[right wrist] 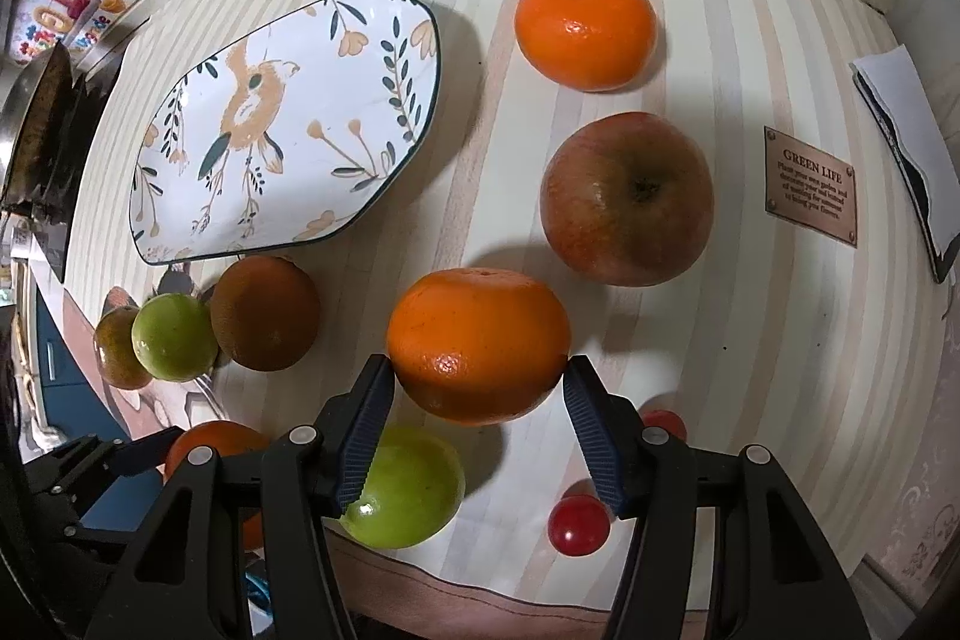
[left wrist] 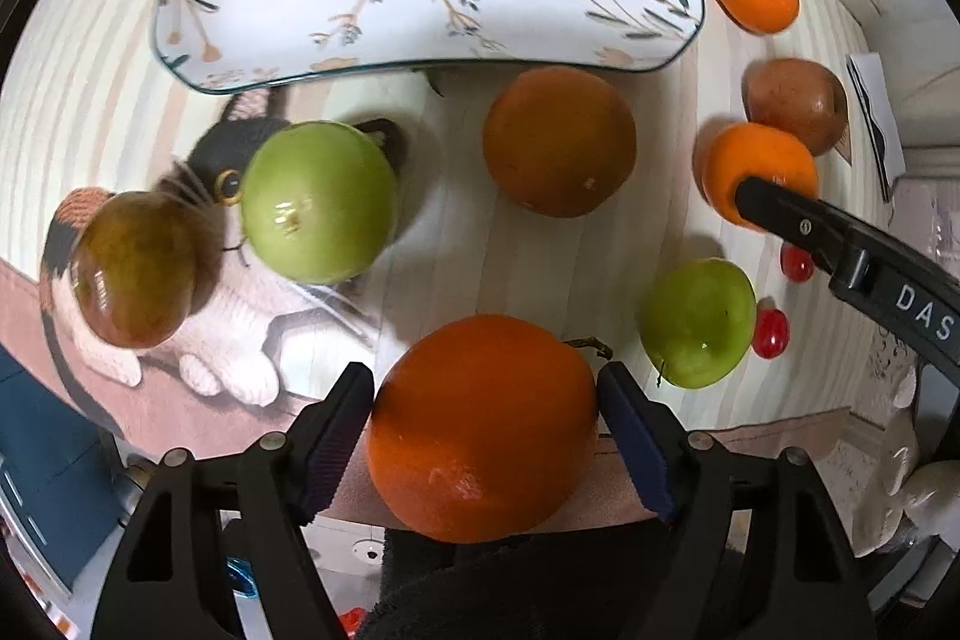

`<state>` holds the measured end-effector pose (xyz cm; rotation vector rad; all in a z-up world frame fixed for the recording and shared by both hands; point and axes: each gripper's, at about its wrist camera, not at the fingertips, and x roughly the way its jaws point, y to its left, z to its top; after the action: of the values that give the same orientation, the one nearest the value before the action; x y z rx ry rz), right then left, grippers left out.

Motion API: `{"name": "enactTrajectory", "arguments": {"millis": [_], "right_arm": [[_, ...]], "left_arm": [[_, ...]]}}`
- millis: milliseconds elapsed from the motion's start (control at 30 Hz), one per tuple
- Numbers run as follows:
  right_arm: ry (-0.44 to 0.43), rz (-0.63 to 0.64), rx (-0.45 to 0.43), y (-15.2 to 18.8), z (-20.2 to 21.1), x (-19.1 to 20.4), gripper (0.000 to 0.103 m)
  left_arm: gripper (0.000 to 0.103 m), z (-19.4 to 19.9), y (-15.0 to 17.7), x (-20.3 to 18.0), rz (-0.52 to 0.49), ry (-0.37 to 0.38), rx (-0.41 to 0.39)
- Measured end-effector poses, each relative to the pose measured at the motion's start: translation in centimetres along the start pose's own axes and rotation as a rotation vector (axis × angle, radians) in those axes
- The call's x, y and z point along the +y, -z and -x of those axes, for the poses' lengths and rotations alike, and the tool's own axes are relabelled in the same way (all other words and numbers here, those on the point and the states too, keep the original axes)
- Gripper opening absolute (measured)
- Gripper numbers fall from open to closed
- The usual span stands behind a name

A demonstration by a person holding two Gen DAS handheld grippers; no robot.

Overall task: Organize fruits
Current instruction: 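Grasp the large orange with the left gripper while the right gripper grasps a tangerine, then place the large orange on the floral plate while the right gripper places the tangerine beside it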

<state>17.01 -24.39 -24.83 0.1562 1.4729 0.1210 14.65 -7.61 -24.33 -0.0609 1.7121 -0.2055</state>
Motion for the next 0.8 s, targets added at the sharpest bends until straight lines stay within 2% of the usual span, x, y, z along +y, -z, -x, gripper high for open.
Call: {"name": "enactTrajectory", "arguments": {"millis": [100, 200, 300, 433, 533, 567, 600, 667, 700, 800], "right_arm": [[0.001, -0.005, 0.009, -0.1, 0.0, 0.0, 0.062], [0.002, -0.002, 0.014, -0.3, -0.1, 0.0, 0.062], [0.000, -0.003, 0.019, -0.2, -0.1, 0.0, 0.062], [0.007, 0.006, -0.003, 0.3, 0.3, -0.1, 0.061], [0.010, 0.013, -0.018, 0.6, 0.8, 0.1, 0.059], [0.006, 0.014, -0.022, 0.6, 1.0, 0.2, 0.058], [0.006, 0.017, -0.025, 0.5, 1.2, 0.3, 0.056], [0.000, 0.029, -0.046, 0.3, 2.0, 0.6, 0.029], [-0.009, 0.038, -0.057, 0.0, 2.6, 0.8, 0.026], [-0.028, 0.064, -0.038, -1.1, 3.1, 1.5, 0.026]], "left_arm": [[0.080, -1.2, 0.2, 0.6, -0.020, 0.038, 0.062], [0.079, -1.5, 1.0, 0.6, -0.016, 0.055, 0.074], [0.077, -1.1, 2.2, 0.2, -0.001, 0.035, 0.054], [0.076, 0.4, 4.0, -0.2, 0.046, -0.007, -0.014], [0.075, 2.1, 5.0, -0.6, 0.051, 0.019, -0.037], [0.074, 2.9, 4.2, 0.6, 0.053, 0.031, -0.040], [0.073, 3.6, 4.5, 0.7, 0.045, 0.040, -0.049], [0.072, 4.7, 4.7, 1.0, 0.058, 0.038, -0.075], [0.072, 5.3, 4.6, 0.8, 0.034, 0.035, -0.081], [0.072, 5.4, 4.0, 1.9, 0.044, 0.038, -0.088]]}}
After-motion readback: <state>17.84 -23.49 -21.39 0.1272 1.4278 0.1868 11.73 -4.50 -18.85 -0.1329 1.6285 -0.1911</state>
